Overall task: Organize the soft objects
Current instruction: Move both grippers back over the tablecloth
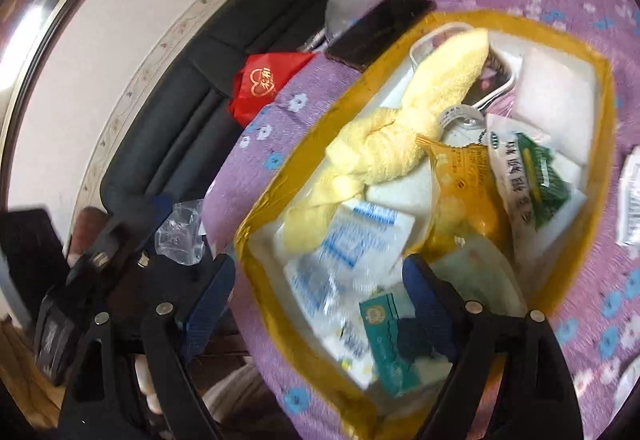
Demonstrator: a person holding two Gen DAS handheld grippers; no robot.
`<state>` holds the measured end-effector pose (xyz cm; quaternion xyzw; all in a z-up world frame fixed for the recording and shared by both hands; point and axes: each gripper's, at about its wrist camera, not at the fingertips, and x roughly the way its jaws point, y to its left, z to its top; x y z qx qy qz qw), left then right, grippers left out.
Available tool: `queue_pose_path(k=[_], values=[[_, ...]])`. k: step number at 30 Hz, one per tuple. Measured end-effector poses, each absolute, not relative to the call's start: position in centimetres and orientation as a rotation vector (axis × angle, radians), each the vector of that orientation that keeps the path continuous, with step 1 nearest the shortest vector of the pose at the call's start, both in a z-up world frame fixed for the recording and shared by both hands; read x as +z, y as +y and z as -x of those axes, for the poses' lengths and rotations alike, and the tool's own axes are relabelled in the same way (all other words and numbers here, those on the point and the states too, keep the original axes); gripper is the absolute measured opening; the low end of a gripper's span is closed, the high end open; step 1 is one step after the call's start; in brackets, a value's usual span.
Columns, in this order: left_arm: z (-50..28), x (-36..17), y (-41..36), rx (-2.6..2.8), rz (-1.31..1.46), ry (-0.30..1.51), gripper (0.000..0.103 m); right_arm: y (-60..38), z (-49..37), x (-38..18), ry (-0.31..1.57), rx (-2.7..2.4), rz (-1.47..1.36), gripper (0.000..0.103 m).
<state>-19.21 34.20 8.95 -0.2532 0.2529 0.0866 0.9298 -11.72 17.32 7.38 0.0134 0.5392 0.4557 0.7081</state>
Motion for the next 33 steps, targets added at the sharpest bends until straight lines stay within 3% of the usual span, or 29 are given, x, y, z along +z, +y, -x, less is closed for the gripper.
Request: queue_pose_path(k=[9,20,27,33], values=[[17.7,9.8,29.5,0.057,0.425,0.572,0.076,5.6,14.6,10.7,0.965,0.864,-0.040,0.086],[15.2,9.9,18.1,-0.242,0.270,0.683,0.078,-17.1,13.9,8.6,0.903,0.436,-0.312,0.085],[13.1,8.5,11.5,-0.326,0.177,0.808,0.078,-21.1,12.8,8.9,0.853,0.360,-0.323,0.086],[10.9,8.8,7.9,-0.360,0.099,0.837,0.078,-22.4,6.9,9.6,0.792,0.285,-0.300,0.086]])
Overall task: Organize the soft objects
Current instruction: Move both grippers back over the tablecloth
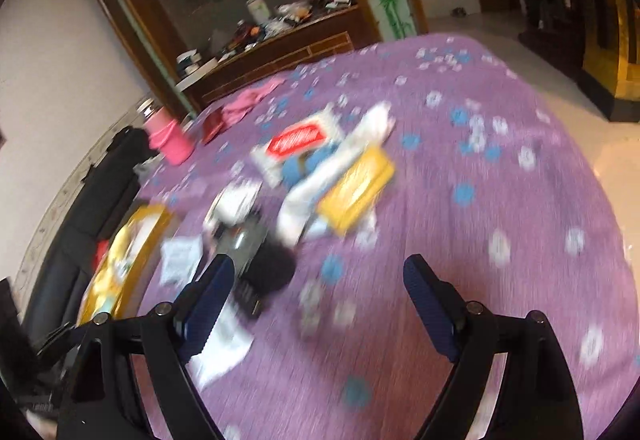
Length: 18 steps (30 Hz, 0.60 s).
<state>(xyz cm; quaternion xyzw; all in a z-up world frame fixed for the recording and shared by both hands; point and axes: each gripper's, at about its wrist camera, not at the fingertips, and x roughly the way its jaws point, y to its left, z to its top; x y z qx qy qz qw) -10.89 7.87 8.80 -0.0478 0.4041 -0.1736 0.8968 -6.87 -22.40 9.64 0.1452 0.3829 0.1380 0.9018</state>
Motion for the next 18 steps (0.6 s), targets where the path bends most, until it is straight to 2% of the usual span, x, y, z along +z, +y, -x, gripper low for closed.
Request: queue_pose_path(k=[6,16,18], values=[[6.2,9.4,5.8,-0.385,-0.008,0.830,0.078,-23.3,1.1,9.0,0.798,0.238,-0.369,0.086],[-1.2,7.4,1.8,-0.592,-0.296,0.838,0.078,-27.1,0.8,6.2,0.796,0.188,-0.503,0.086],[-3.0,6.5,1.4,-0.584,-0.314,0.866,0.084,-27.0,0.7,6.1,0.799,0.191,-0.500,0.086]])
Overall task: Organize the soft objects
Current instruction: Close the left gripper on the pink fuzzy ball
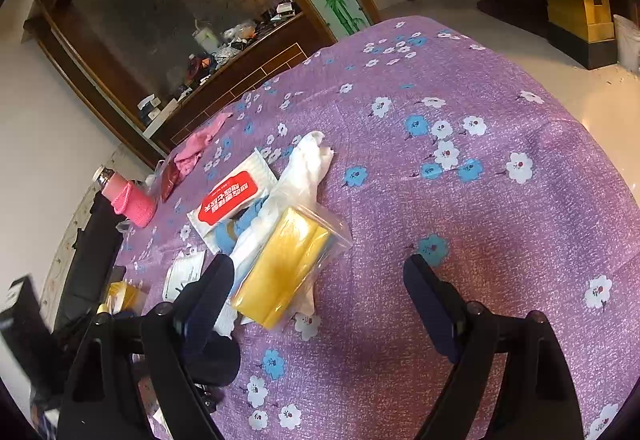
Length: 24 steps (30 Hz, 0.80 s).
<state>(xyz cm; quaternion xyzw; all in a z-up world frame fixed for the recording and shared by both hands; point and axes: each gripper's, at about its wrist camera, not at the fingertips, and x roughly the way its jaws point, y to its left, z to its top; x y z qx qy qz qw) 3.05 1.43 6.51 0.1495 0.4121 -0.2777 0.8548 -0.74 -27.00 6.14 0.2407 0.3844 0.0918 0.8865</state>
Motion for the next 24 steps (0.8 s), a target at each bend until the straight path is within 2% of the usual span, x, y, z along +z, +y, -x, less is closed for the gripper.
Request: queue_pose_path(k=[10,13,17,20,21,24], values=[[-6.6,5.8,4.0,-0.649,-0.213,0.911,0.080,-26.3,0.3,5.5,0.834,0.192,-0.485,0.086],[-7.0,5.0,3.8,-0.661,-0.226,0.959,0.075,-26.3,0.3,5.4,0.836,0.191,-0.481,0.086],[-7.0,3.7,1.7,-0.675,-0.338,0.991,0.066,-26.2,0.4,5.5,0.834,0.186,-0.469,0.086],[-7.5,2.7,0.9,-0.651,-0.372,1.006,0.039,-26.2,0.3,5.5,0.835,0.180,-0.465,0.086],[-7.7,2.8,1.1,-0.646,-0.350,1.006,0.035,-26.2,0.3,5.4,0.836,0.177,-0.463,0.086],[-7.8,3.7,2.3,-0.617,-0.275,0.981,0.035,-26.2,0.3,5.4,0.840,0.178,-0.464,0.086]])
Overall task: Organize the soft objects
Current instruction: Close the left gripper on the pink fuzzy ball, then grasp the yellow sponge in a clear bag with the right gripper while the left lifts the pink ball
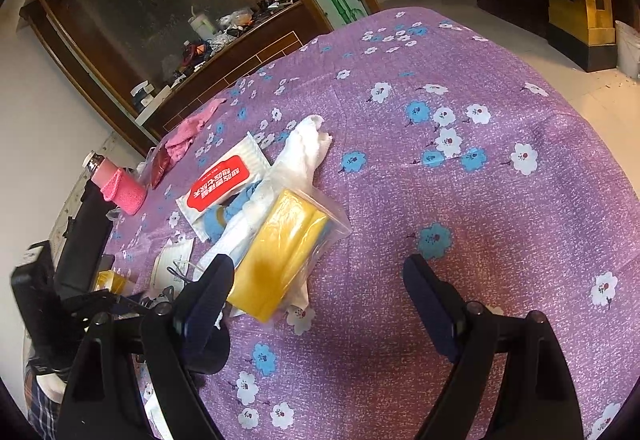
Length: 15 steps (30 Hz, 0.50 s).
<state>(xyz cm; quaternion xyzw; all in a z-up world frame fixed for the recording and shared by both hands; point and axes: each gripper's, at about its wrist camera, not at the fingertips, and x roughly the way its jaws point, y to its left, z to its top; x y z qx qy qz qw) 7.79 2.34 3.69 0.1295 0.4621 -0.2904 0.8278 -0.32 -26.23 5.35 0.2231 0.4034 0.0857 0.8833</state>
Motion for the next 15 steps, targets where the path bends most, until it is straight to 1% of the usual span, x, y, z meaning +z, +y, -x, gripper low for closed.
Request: queue_pose_path(k=[4,10,12,15], values=[[-6.6,5.2,3.5,-0.573,-0.234,0.940,0.034,-26.4,0.4,5.2,0.840,0.176,-0.468,0.086],[-2.4,8.9,4.4,-0.591,-0.136,0.852,0.034,-26.9,-0.2,4.4,0.867,0.199,-0.540,0.086],[-1.7,9.0,4.0,-0.587,-0.131,0.856,0.034,-26.4,-0.8,4.0,0.907,0.213,-0.558,0.085],[-1.7,8.0,3.4,-0.568,-0.140,0.880,0.034,-24.3,-1.8,3.9,0.947,0.226,-0.503,0.085]])
